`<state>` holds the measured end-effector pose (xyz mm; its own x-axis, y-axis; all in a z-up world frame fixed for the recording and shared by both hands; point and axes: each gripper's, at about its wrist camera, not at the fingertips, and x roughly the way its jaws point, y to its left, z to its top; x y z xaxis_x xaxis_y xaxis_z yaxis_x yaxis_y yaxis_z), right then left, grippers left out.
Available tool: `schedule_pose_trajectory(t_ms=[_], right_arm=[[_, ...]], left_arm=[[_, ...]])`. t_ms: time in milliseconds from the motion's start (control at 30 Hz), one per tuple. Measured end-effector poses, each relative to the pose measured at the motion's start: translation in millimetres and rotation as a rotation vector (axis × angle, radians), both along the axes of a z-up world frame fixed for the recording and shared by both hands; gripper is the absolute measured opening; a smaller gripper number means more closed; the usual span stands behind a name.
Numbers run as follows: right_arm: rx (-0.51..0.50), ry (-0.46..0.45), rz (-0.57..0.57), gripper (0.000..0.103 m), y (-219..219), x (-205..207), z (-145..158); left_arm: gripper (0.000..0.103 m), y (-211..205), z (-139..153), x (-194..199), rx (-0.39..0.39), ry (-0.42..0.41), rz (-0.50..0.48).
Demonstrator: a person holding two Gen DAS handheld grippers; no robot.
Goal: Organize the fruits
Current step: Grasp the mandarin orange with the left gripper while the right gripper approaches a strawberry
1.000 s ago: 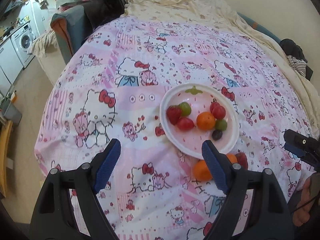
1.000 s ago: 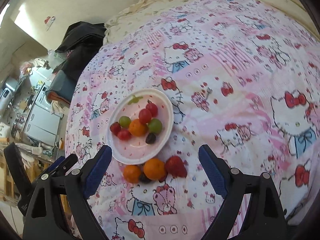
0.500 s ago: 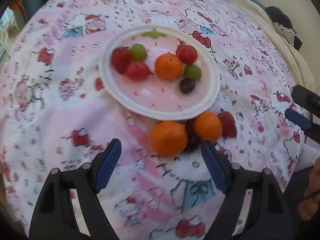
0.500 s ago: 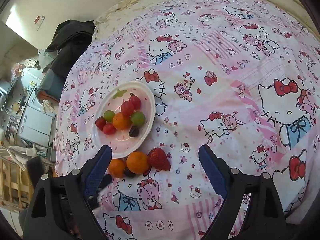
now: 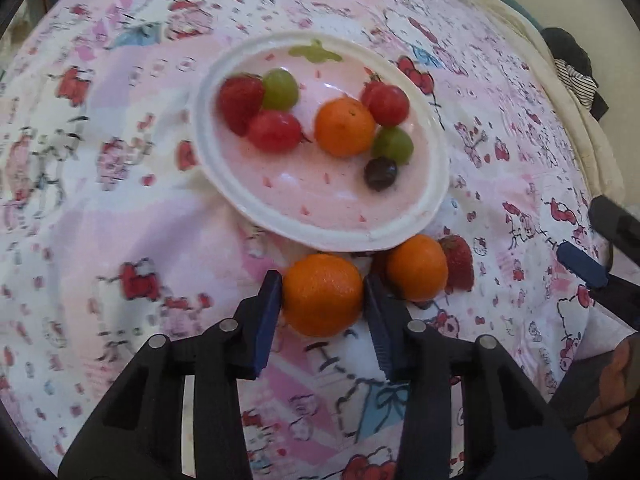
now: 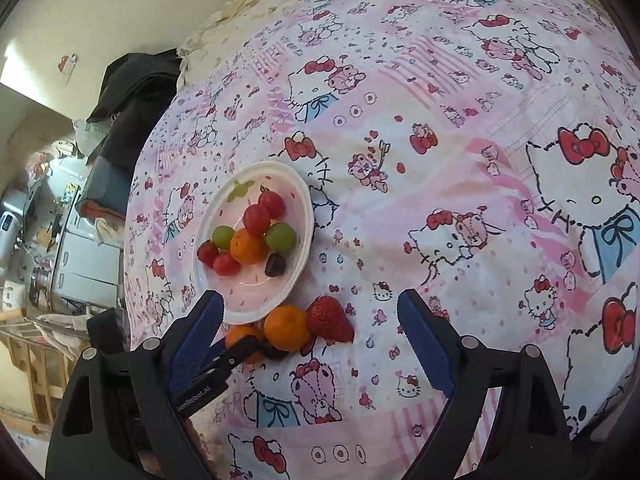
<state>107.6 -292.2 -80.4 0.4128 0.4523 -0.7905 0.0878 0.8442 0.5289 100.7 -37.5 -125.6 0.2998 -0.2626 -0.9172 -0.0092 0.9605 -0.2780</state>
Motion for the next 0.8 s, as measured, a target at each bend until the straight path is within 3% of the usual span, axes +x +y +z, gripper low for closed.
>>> schedule_pose_trajectory(t_ms=[200, 233, 267, 300, 467, 633, 800], right_arm=[[-0.064, 0.06, 0.052, 0.087, 11.5, 2.9, -13.6], [-0.105, 0.081, 0.062, 0.079, 14.3, 5.3, -19.7], [-0.137, 0.097, 0.069, 0.057, 16.2, 7.3, -24.1], [-0.162, 0.116, 0.074, 0.051, 17.4, 10.2, -29.6], [-0.262, 0.196, 0.171, 0.048, 37.5, 21.4, -57.3], [-0.389, 0.125, 0.233, 0.049, 56.4, 14.9, -52.9], [-0.353, 0.156, 0.249, 0.049, 50.8, 10.7, -52.8]], left_arm=[[0.037, 20.3, 28.6, -17.0, 0.055, -0.064, 0.025], [0.037, 23.4, 30.9, -18.7, 0.061, -0.066, 0.028], [0.037, 28.0, 33.5, -22.0, 0.066, -0.066, 0.032], [0.037, 31.6, 35.3, -24.2, 0.07, -0.065, 0.037], [0.037, 45.7, 44.9, -34.3, 0.065, -0.069, 0.061], [0.037, 45.6, 43.2, -30.6, 0.035, -0.057, 0.074], [0.037, 38.1, 41.3, -26.8, 0.029, -0.055, 0.06]])
